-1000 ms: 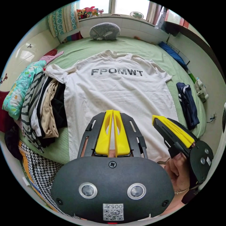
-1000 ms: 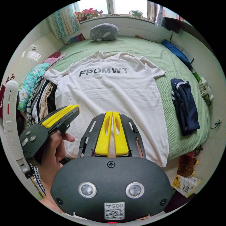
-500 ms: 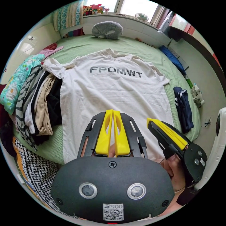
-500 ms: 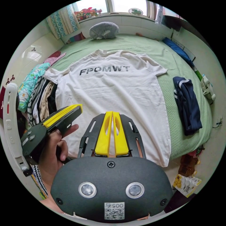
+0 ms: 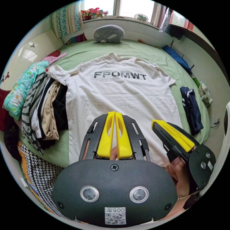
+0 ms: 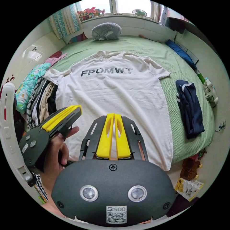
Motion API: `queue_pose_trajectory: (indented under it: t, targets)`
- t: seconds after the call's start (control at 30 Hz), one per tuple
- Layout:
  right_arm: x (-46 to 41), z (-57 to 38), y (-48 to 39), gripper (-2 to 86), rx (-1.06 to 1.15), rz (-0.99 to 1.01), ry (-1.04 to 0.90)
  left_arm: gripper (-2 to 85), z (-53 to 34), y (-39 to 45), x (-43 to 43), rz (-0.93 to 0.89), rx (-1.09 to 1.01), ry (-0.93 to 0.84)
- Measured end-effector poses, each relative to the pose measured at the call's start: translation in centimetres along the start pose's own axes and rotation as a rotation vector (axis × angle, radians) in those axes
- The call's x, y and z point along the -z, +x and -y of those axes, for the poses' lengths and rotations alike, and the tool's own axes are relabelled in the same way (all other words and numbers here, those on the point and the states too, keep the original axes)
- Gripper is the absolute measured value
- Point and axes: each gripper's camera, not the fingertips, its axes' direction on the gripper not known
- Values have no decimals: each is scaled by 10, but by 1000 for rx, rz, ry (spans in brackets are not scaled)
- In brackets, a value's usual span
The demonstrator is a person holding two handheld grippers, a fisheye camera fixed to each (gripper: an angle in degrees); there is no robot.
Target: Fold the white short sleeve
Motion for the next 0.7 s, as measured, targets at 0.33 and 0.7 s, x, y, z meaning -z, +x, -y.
queue_pose_trajectory:
  t: [0.33,0.7]
  targets:
    - [8,-5,12,-9,-13,16,-3,-5,-8,9,1,-9,-19,-16]
    - [22,-12,21,-9,-18,25,-8,-5,-19,24,4,-9,-54,-32]
